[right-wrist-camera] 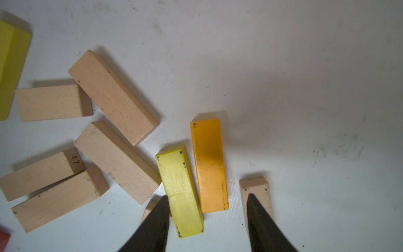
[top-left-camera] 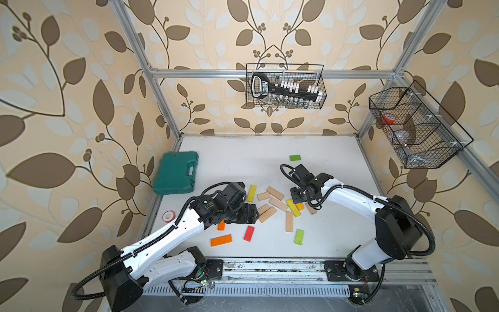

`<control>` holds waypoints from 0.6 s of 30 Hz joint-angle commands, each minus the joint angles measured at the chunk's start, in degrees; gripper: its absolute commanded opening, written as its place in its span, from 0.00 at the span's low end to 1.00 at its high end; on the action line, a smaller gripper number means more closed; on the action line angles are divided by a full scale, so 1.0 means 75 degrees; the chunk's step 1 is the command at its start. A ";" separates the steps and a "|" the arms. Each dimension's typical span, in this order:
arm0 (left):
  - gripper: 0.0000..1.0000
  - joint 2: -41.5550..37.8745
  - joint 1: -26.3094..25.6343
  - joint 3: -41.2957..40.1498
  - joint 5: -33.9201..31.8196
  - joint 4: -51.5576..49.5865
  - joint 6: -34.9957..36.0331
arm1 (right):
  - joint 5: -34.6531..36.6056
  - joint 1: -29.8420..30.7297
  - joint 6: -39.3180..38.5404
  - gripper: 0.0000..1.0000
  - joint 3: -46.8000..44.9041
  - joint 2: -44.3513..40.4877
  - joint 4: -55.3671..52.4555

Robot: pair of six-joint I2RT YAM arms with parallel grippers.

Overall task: Assemble a giraffe with building blocks
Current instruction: Pick up the building block from the center of the board.

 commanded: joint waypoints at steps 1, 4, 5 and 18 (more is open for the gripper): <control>0.82 -0.0024 -0.0091 0.0297 -0.0262 -0.0029 -0.0140 | 0.0024 0.0027 -0.0081 0.51 -0.0151 0.0316 0.0164; 0.82 -0.0045 -0.0161 0.0251 -0.0137 0.0115 -0.0132 | -0.0041 0.0020 -0.0143 0.49 -0.0175 0.0516 0.0255; 0.82 -0.0048 -0.0185 0.0234 -0.0050 0.0206 -0.0131 | -0.0051 0.0026 -0.0156 0.49 -0.0180 0.0580 0.0276; 0.85 -0.0135 -0.0560 0.0058 0.0507 0.1343 0.0101 | -0.0342 -0.0299 -0.0319 0.45 -0.0663 0.0898 0.0739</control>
